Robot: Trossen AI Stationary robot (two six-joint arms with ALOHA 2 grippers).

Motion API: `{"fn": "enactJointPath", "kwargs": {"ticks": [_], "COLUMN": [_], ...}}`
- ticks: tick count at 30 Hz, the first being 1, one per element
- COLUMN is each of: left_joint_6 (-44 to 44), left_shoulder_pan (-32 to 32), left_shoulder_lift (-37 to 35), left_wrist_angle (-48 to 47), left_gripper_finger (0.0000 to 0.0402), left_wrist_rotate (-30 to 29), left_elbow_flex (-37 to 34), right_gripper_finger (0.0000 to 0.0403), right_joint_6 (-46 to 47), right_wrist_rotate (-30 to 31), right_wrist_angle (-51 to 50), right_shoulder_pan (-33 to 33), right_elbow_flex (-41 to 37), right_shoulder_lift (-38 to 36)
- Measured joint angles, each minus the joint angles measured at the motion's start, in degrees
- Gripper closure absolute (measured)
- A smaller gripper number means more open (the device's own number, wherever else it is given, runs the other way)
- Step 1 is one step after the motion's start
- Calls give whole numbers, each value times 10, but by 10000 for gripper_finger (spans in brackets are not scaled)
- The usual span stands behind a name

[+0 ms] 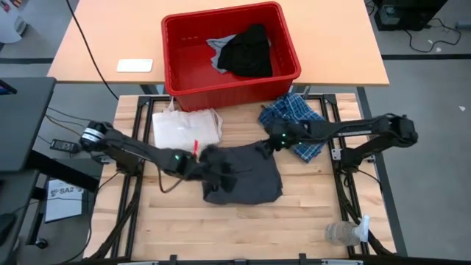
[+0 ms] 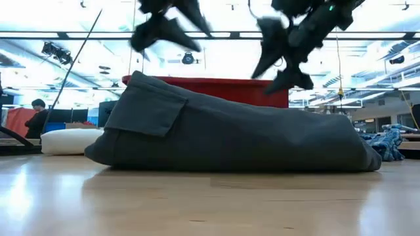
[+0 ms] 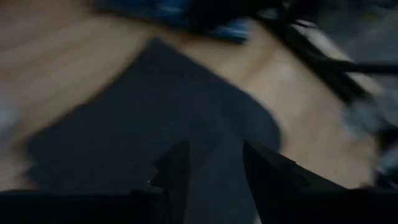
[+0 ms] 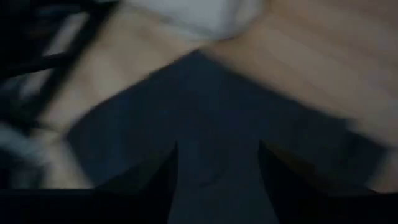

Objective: Fold laundry
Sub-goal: Fold the gray shorts, then stack the folded gray shorts on top of the folded blue pants

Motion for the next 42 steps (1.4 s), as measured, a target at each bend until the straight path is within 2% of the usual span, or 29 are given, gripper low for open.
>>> {"fn": "enactJointPath", "kwargs": {"ticks": [3,5,10,13,16,19,22,26,34,38,42], "left_joint_6": [-2,-34,-158,-207,-240,-259,-270,-271,-285,-343,-376], "left_shoulder_pan": [-13,-20,-38,-47,-56,-61,-61,-66,-96,-130,-160], "left_shoulder_lift": [39,65,127,156,182,200,202,165,60,43,43], "left_wrist_angle": [9,-15,-87,-87,-85,-84,-89,-112,-175,-210,-234], "left_gripper_finger": [264,270,276,276,276,276,276,276,276,272,232], "left_wrist_rotate": [12,17,68,99,103,106,113,125,61,16,13], "left_elbow_flex": [-1,-1,-1,-1,0,1,2,-3,-3,-2,-2], "right_gripper_finger": [194,208,236,247,253,254,253,253,239,200,133], "right_joint_6": [22,41,90,118,134,138,140,146,147,157,181], "right_wrist_rotate": [-45,-43,2,30,40,29,-8,-11,36,49,52], "right_wrist_angle": [31,46,77,76,81,114,147,148,107,22,-71], "right_shoulder_pan": [30,56,117,144,160,167,167,174,172,176,194], "right_elbow_flex": [0,0,1,1,0,0,0,0,1,1,0], "right_shoulder_lift": [-7,5,69,118,172,221,253,227,92,52,30]}}
